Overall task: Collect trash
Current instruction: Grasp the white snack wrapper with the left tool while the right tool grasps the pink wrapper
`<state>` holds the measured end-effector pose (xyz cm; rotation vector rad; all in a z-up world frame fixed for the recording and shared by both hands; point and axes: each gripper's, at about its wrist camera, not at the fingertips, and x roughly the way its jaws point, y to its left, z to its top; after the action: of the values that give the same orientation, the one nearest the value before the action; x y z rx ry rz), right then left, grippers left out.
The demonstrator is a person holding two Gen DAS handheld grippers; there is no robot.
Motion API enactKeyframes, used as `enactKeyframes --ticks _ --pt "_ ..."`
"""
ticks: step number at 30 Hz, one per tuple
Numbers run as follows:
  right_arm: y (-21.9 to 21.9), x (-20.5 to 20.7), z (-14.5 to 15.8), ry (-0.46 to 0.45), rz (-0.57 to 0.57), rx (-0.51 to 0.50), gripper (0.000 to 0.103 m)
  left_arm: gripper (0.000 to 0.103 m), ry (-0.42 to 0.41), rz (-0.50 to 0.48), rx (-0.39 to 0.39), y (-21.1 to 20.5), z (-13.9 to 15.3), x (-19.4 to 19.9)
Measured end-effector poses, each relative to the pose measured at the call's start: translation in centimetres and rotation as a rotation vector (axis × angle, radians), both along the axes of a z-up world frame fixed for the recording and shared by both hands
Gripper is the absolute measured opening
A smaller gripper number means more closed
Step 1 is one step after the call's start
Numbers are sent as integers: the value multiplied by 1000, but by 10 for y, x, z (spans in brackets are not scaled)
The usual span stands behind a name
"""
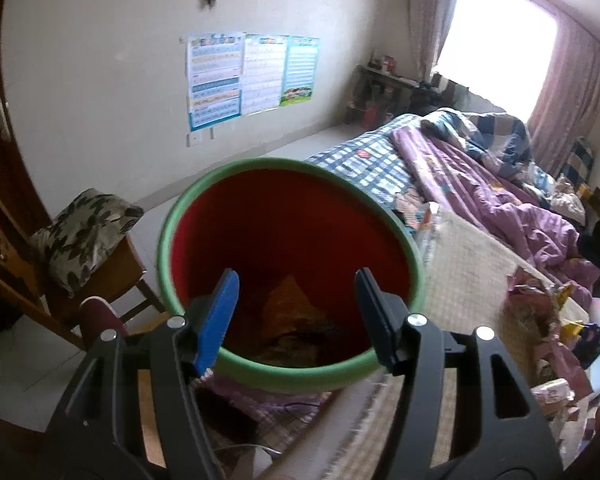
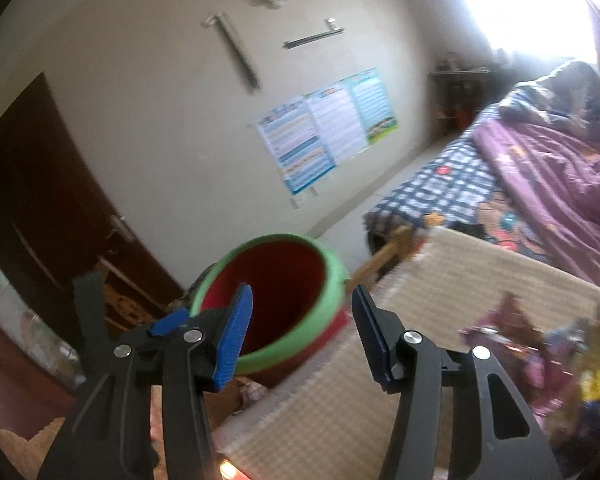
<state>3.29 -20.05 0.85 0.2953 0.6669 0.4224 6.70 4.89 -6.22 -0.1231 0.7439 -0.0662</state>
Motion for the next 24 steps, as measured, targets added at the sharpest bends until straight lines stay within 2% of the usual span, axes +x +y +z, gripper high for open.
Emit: enactKeyframes --ticks 3,9,12,14,19,24 --pt "-27 -12 0 3 -71 -21 57 58 -8 -57 -10 -18 5 -5" --pt "-77 -34 -11 35 -200 -80 57 58 6 -187 -46 -50 4 -14" --pt "-98 -43 -24 71 -253 -79 58 58 18 -308 -54 -74 1 -22" --pt "-107 -50 -31 97 -282 -76 64 63 35 -402 -64 -92 -3 -28" --pt "-126 -63 -40 133 -348 -51 65 67 131 -665 -132 -137 -25 -43" --pt "-138 -70 -35 132 -396 -36 70 68 202 -902 -42 -189 -49 -68"
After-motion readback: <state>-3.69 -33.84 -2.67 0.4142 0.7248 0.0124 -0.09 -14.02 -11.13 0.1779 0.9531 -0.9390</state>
